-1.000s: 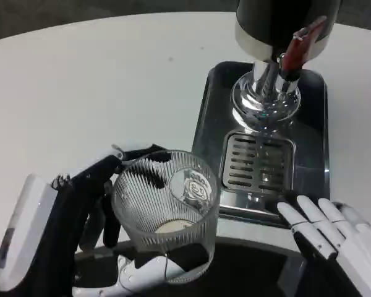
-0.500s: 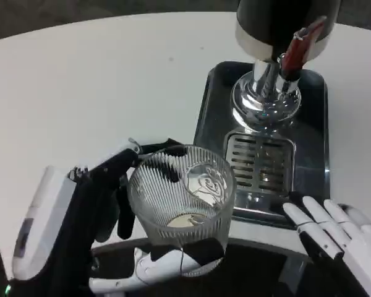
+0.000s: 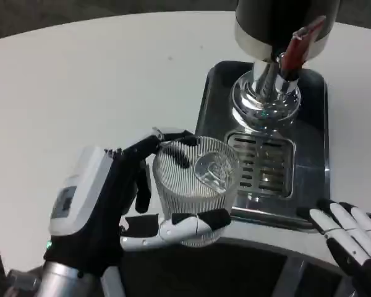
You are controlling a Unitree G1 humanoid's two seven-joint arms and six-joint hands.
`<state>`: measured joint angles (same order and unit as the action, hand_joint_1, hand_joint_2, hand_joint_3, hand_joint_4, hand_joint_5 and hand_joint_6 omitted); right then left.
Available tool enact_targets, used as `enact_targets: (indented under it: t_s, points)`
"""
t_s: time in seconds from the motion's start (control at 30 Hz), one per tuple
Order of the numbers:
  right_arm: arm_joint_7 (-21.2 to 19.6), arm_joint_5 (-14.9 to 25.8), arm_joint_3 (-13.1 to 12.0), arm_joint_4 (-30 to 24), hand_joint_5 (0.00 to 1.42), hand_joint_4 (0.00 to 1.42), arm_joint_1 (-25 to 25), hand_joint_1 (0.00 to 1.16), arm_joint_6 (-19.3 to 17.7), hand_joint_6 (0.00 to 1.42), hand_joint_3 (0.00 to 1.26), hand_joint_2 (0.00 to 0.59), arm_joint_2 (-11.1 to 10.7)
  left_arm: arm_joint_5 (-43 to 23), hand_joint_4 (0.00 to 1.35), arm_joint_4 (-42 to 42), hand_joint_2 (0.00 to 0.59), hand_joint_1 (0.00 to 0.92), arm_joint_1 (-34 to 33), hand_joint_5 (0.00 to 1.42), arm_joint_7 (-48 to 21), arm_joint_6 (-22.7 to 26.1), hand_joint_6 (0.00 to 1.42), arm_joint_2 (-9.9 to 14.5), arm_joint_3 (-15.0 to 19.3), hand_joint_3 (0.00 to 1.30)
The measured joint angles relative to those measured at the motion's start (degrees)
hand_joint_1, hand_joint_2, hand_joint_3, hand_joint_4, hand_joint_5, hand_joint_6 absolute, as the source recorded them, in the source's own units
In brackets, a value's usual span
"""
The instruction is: Grasp the cup under the faucet to collect the drink, then remove the cup.
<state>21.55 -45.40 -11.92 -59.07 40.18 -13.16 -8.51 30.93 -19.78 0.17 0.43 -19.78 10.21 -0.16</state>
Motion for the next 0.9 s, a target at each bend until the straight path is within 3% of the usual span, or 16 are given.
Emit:
enact_targets:
  t_s: [0.5,0.9]
  points:
    - [0.0,4.6,-4.7,-0.1,0.00,0.00,0.3,0.42,-0.5,0.00,0.08,0.485,-0.4,5.8,1.06,18.9,0.046,0.554,-17.8,1.26,6.6,4.2,1.42,0.1,-4.6,0.95]
    - [0.0,8.6,-9.2,-0.1,0.00,0.00,1.1,0.42,-1.3,0.00,0.09,0.485,-0.6,8.1,1.06,32.6,0.046,0.554,-28.1,1.26,13.5,5.5,1.42,-0.2,-9.3,0.95]
